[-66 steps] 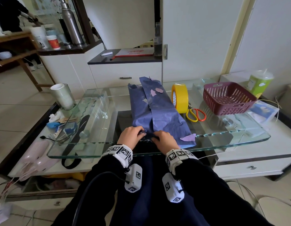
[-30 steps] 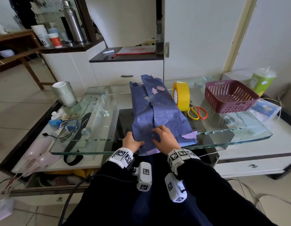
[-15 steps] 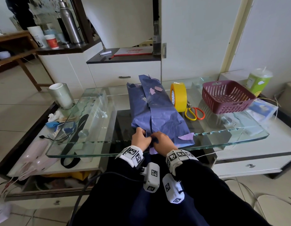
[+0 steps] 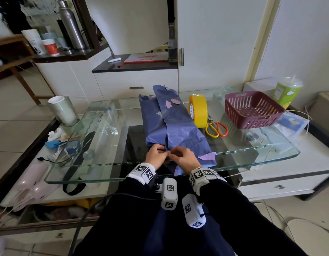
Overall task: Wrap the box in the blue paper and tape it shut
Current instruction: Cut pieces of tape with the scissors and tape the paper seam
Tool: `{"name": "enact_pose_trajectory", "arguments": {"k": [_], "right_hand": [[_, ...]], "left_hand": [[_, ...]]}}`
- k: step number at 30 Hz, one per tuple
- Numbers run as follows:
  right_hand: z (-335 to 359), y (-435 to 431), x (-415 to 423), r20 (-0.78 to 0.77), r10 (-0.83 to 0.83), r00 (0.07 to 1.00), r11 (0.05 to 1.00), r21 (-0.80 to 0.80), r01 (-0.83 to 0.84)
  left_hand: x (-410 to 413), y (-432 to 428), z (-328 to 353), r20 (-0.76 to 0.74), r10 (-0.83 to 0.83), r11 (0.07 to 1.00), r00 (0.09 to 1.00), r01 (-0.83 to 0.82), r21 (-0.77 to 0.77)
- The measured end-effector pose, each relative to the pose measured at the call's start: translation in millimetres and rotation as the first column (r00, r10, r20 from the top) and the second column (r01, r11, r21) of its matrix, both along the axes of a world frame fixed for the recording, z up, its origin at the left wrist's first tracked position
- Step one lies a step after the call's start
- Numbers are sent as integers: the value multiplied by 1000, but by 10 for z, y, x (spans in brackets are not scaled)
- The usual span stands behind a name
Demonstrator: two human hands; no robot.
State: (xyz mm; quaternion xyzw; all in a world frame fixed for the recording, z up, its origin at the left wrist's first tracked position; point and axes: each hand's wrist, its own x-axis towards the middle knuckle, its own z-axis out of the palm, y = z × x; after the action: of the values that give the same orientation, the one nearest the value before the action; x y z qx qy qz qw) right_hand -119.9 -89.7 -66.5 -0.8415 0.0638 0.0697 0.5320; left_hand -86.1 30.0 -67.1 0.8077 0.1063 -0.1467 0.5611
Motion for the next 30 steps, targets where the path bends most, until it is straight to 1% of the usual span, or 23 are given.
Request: {"name": "enact_pose_trajectory", "arguments": {"k": [7, 12, 16, 18, 23, 30], "right_hand": [[61, -79, -66, 48, 6, 999, 989, -148, 1], [112, -232, -75, 66, -4, 998, 983, -182, 16], [138, -392, -87, 77, -70, 995, 979, -185, 83], [139, -460, -98, 78, -77, 994, 981, -171, 90], [198, -605, -78, 40, -120, 992, 985, -118, 124], [145, -679, -44, 10, -236, 972, 955, -180, 234]], "left_hand": [[-7, -138, 72, 26, 1, 995, 1000, 2, -101], [-2, -248, 127, 73, -51, 990, 996, 60, -126], [29, -402, 154, 117, -89, 996, 989, 90, 2], [28, -471, 169, 135, -94, 995, 986, 88, 53], [12, -600, 213, 133, -136, 991, 982, 133, 33], [-13, -707, 184, 128, -191, 978, 973, 176, 115]]}}
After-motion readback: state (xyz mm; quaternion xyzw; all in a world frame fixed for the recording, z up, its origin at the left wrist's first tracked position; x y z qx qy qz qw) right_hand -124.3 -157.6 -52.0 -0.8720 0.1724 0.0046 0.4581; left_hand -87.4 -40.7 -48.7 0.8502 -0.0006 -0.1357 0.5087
